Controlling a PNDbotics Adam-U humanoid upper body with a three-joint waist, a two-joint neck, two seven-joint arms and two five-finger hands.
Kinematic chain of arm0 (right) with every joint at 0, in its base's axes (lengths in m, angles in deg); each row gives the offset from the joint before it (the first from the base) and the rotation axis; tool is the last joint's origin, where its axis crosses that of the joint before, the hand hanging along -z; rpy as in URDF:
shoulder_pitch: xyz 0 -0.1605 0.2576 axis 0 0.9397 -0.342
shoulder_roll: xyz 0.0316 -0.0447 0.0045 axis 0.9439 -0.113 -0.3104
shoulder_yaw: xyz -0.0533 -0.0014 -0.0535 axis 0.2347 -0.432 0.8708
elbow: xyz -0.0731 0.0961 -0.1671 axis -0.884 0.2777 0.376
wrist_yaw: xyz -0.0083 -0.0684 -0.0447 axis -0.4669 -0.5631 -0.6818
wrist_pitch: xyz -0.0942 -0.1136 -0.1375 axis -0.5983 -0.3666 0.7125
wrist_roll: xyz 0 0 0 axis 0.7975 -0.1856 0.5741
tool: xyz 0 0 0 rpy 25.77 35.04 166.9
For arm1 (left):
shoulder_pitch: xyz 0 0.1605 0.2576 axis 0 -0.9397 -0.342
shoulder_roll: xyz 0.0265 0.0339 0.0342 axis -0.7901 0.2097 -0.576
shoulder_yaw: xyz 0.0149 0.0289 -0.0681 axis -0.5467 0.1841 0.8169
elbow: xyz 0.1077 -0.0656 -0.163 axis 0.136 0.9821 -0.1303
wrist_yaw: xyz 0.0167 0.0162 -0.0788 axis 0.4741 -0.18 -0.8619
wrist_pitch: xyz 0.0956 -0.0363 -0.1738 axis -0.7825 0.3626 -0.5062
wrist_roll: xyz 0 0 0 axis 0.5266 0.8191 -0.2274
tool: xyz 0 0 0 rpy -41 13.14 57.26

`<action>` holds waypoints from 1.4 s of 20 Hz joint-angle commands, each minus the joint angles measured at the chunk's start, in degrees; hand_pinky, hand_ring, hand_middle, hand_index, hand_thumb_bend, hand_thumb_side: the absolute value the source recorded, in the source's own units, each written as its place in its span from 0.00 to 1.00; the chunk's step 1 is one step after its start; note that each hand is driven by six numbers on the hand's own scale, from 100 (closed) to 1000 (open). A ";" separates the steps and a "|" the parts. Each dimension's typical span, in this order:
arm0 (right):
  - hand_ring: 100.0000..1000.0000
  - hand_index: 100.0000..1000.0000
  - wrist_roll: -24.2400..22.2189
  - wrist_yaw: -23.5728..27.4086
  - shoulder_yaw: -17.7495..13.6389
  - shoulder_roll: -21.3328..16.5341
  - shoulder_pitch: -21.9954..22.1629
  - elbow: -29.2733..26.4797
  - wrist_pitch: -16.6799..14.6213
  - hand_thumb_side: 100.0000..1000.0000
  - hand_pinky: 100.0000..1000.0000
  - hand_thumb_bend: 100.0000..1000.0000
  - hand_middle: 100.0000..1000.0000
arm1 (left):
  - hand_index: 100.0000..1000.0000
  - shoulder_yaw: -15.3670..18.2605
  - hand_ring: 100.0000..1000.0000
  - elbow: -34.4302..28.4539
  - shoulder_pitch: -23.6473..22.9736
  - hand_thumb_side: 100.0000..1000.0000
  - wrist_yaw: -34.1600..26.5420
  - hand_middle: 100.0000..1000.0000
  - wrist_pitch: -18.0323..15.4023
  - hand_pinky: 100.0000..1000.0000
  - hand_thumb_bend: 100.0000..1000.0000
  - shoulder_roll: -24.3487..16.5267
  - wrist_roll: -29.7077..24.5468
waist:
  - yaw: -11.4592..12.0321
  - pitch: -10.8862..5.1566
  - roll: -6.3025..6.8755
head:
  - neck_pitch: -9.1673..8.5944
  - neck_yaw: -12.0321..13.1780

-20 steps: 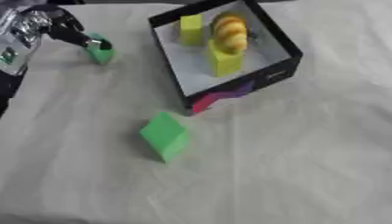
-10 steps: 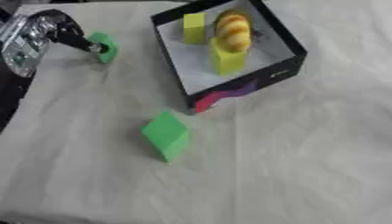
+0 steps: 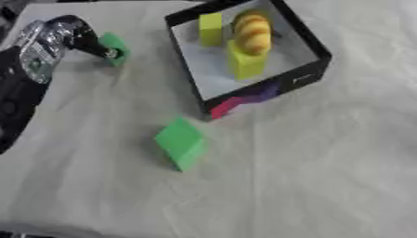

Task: Pick up objects on the table and place them in the box.

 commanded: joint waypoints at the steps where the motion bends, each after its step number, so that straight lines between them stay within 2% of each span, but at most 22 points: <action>1: 0.67 0.81 -0.18 -0.21 -0.49 -1.23 -0.48 -0.28 -0.05 0.65 0.78 0.00 0.64 | 0.67 0.56 0.77 -0.18 1.38 0.37 1.24 0.70 -0.36 0.82 0.40 -0.94 -0.03 | -0.09 -0.30 0.60 | -0.67 0.39; 7: 0.67 0.81 -0.28 -0.16 -0.49 -1.28 -0.41 -0.15 -0.04 0.65 0.78 0.00 0.64 | 0.63 0.74 0.76 -0.05 1.54 0.28 1.80 0.68 -0.39 0.80 0.28 -0.67 0.00 | -0.09 -0.55 0.64 | -0.37 0.39; 9: 0.67 0.81 -0.33 -0.11 -0.47 -1.31 -0.40 -0.12 -0.05 0.65 0.78 0.00 0.65 | 0.61 0.77 0.75 -0.10 1.64 0.21 1.66 0.67 -0.30 0.79 0.23 -0.56 0.09 | -0.08 -0.70 0.64 | -0.27 0.37; 12: 0.67 0.81 -0.37 -0.01 -0.47 -1.37 -0.29 -0.09 -0.10 0.65 0.78 0.00 0.65 | 0.56 0.83 0.72 -0.83 1.93 0.04 0.54 0.63 -0.34 0.77 0.13 -0.56 -0.11 | 0.03 -1.03 0.58 | 0.03 0.09; 13: 0.67 0.81 -0.38 0.04 -0.47 -1.42 -0.25 -0.08 -0.12 0.65 0.78 0.00 0.65 | 0.56 0.83 0.71 -1.41 2.03 0.01 -0.15 0.62 -0.39 0.76 0.12 -0.69 -0.32 | 0.08 -1.16 0.57 | 0.12 -0.06; 16: 0.67 0.81 -0.39 0.18 -0.46 -1.60 -0.08 -0.06 -0.19 0.64 0.78 0.00 0.65 | 0.50 0.70 0.67 -4.88 2.52 0.00 -2.67 0.57 -0.51 0.73 0.00 -1.54 -0.81 | 0.23 -1.59 0.59 | 0.42 -0.47; 22: 0.67 0.81 -0.56 0.40 -0.27 -2.03 -0.02 0.02 -0.26 0.64 0.78 0.00 0.65 | 0.48 -1.78 0.65 -16.89 6.50 0.02 -6.57 0.56 -2.44 0.72 0.00 -2.47 -2.57 | 0.18 -2.27 0.83 | 0.72 -0.54; 25: 0.67 0.81 -1.08 0.71 0.24 -2.10 -0.67 0.03 -0.19 0.64 0.78 0.00 0.65 | 0.48 -3.90 0.65 -19.67 9.80 0.02 -7.37 0.56 -3.93 0.72 0.00 0.02 -3.77 | -0.29 -2.48 0.99 | 0.63 -0.17; 28: 0.67 0.81 -1.74 1.17 0.81 -2.06 -1.96 -0.06 -0.08 0.64 0.78 0.00 0.65 | 0.47 -4.30 0.64 -19.11 11.53 0.03 -6.27 0.56 -4.80 0.72 0.00 4.45 -3.47 | -1.53 -2.22 1.27 | -0.01 0.76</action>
